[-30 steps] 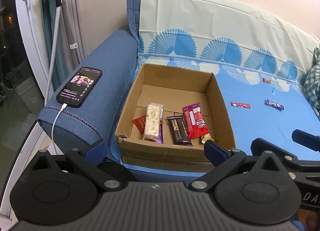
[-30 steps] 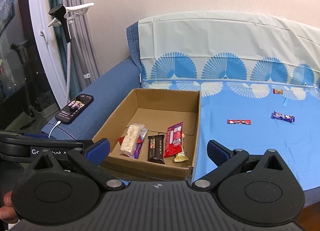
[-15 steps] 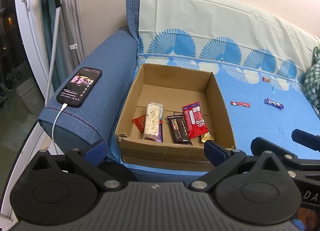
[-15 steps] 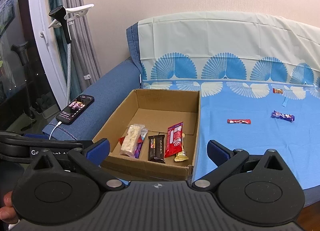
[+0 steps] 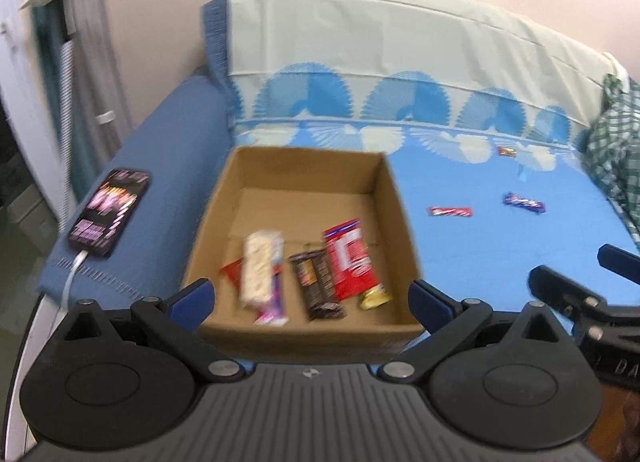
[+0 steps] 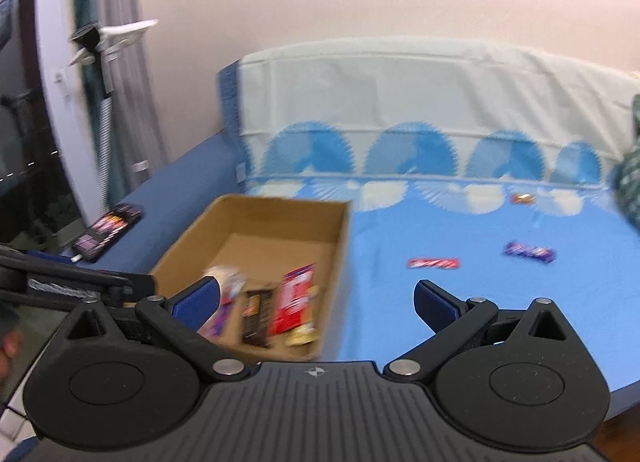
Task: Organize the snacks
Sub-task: 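Withdraw both tools from the box and hold them above it, then grasp the red candy stick with the left tool while the right tool grasps the gold wrapped candy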
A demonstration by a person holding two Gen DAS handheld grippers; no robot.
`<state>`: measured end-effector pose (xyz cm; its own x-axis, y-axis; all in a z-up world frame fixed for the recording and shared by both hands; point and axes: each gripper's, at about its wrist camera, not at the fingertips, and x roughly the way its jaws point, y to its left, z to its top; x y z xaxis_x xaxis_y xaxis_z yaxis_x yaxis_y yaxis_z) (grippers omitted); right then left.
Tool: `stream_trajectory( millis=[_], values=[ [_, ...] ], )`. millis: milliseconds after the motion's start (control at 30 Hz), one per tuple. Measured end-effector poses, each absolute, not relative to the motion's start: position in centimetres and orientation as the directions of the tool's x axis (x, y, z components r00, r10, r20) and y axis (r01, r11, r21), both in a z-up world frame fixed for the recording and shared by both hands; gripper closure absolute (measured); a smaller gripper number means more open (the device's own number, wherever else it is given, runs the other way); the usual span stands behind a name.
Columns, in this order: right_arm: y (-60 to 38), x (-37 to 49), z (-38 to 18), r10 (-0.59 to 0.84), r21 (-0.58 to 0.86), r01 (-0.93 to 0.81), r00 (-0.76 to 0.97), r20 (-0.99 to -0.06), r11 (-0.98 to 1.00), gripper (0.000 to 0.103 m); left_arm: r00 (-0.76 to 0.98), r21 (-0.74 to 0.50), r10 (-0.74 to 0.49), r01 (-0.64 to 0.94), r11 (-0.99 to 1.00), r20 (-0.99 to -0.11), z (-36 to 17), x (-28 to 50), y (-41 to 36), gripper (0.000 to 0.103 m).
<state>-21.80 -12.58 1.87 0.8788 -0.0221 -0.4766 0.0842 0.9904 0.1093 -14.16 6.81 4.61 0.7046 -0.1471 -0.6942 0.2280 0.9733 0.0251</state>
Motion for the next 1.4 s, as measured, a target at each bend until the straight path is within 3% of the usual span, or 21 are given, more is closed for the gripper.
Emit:
stream_trajectory(
  millis=[367,533,733,1067,1400],
  values=[
    [-29.1,-17.9,2.3,-0.284,0.109,0.37,0.843,-0.458,0.923,0.001,0.588,0.03,-0.283,0.464,0.885,-0.758,5.0,-5.0,-7.3,0.0],
    [-36.4,-13.6,2.3,-0.354,0.117,0.444,0.824,-0.441,0.888,0.001,0.509,0.045,-0.28,0.536,0.843,-0.814,2.0,1.1,-14.4,0.0],
    [-46.6,-2.6,0.5,-0.42,0.095,0.489,0.82,-0.389,0.867,0.001,0.441,0.086,-0.242,0.603,0.793,-0.864,-3.8,8.7,-21.8,0.0],
    [-60.6,19.1,-13.8,-0.38,0.198,0.547,0.757,-0.531,0.813,0.001,0.294,0.054,-0.173,0.63,0.775,-0.94,-18.1,21.4,-28.4,0.0],
    [-63.9,30.5,-23.8,-0.401,0.046,0.569,0.633,-0.663,0.821,0.001,0.227,0.031,-0.189,0.713,0.7,-0.955,-23.9,25.2,-30.6,0.0]
  ],
)
